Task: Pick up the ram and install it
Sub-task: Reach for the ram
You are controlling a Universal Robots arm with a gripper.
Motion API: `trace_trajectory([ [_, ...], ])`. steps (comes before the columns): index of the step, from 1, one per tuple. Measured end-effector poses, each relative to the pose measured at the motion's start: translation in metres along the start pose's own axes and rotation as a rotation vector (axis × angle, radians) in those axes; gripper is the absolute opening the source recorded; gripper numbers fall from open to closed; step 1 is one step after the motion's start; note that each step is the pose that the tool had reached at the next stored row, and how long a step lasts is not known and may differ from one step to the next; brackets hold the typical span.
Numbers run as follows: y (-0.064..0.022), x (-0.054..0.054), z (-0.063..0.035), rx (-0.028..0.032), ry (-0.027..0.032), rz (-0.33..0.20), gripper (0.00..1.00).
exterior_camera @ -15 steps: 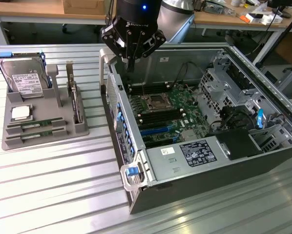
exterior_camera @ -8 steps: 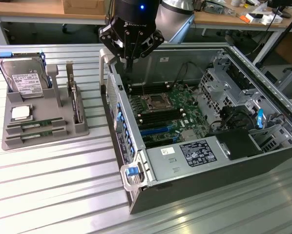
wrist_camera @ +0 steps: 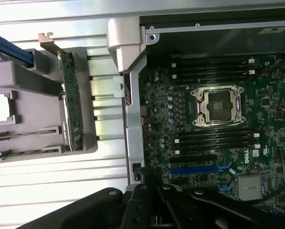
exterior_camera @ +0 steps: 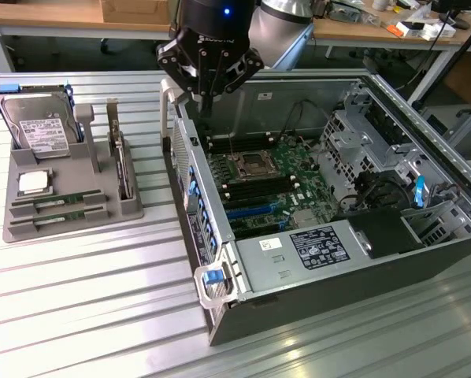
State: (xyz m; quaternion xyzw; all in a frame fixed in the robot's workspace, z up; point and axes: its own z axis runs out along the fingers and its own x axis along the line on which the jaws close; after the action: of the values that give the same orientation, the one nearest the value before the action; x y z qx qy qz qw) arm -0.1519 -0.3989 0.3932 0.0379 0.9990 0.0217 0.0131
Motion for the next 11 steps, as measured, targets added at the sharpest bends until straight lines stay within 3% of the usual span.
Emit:
trace_trajectory([
  [11,-0.0002,0.0031,0.0001,0.0,0.0,0.0,0.11],
])
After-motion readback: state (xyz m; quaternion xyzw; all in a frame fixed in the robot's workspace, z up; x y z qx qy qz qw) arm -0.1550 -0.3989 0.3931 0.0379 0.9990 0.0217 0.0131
